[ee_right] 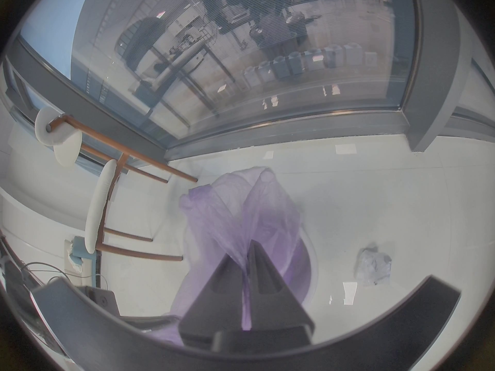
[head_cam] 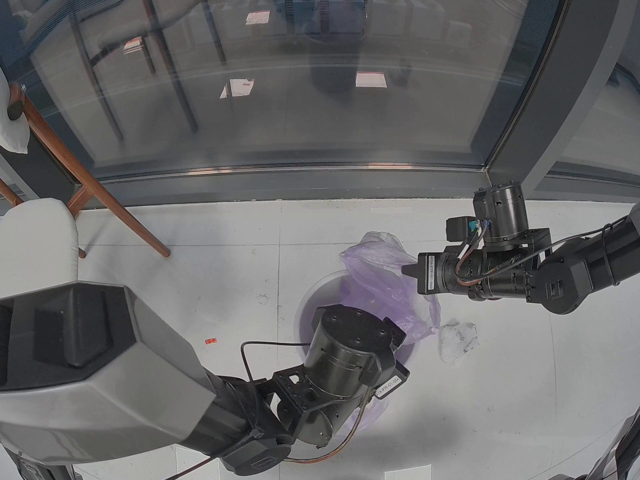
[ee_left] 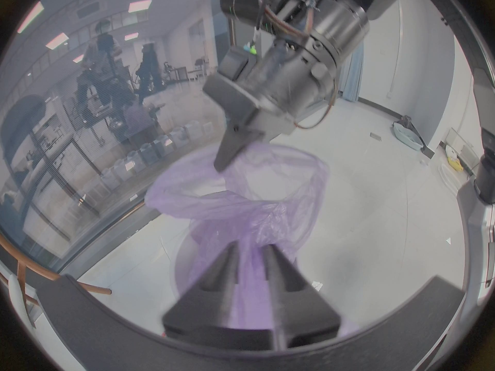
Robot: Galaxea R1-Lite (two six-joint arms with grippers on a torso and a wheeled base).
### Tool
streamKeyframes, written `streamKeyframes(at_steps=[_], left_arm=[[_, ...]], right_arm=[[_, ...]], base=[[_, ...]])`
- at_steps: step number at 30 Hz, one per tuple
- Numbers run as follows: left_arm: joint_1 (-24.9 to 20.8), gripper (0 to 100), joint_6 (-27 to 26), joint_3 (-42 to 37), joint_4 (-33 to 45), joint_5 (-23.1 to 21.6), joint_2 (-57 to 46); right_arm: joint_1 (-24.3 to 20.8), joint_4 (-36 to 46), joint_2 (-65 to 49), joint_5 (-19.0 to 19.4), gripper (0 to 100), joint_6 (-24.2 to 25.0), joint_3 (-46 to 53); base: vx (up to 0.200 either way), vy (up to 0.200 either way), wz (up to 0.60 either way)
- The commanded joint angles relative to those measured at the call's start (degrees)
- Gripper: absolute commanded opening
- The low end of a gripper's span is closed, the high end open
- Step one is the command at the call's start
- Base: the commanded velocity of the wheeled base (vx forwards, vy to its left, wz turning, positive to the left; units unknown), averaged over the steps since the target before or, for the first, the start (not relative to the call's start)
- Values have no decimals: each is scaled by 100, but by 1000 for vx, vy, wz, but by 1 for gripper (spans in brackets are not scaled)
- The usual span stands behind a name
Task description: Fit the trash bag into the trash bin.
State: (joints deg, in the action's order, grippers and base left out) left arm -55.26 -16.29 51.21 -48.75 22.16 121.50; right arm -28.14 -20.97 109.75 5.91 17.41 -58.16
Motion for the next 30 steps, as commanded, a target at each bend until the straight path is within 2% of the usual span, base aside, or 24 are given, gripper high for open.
streamKeyframes(at_steps=[1, 6, 9, 11, 15, 17, 22, 30], left_arm=[[-11, 100, 91, -112, 147, -63, -127], [-2, 100, 451, -340, 489, -476, -716], [6, 100, 873, -577, 929, -520, -1226], [77, 100, 1145, -709, 1201, -511, -1516], [261, 100, 1356, -779, 1245, -511, -1586], [437, 100, 1699, -727, 1236, -511, -1568], [578, 100, 1743, -920, 1280, -731, -1533], [578, 100, 1725, -1149, 1254, -792, -1507]], right_arm=[[194, -373, -94, 24, 0, -18, 297], [344, -452, -86, 33, 0, -1, 367], [397, -452, -138, 103, 0, -9, 534], [405, -470, -244, 340, 0, -36, 798], [405, -601, -393, 525, 0, -45, 1088], [388, -944, -402, 543, 0, -53, 1360], [405, -1138, -358, 534, 0, -62, 1395], [405, -1138, -358, 499, 0, -71, 1386]], base=[[0, 0, 0], [0, 0, 0], [0, 0, 0], [0, 0, 0], [0, 0, 0], [0, 0, 0], [0, 0, 0], [0, 0, 0]])
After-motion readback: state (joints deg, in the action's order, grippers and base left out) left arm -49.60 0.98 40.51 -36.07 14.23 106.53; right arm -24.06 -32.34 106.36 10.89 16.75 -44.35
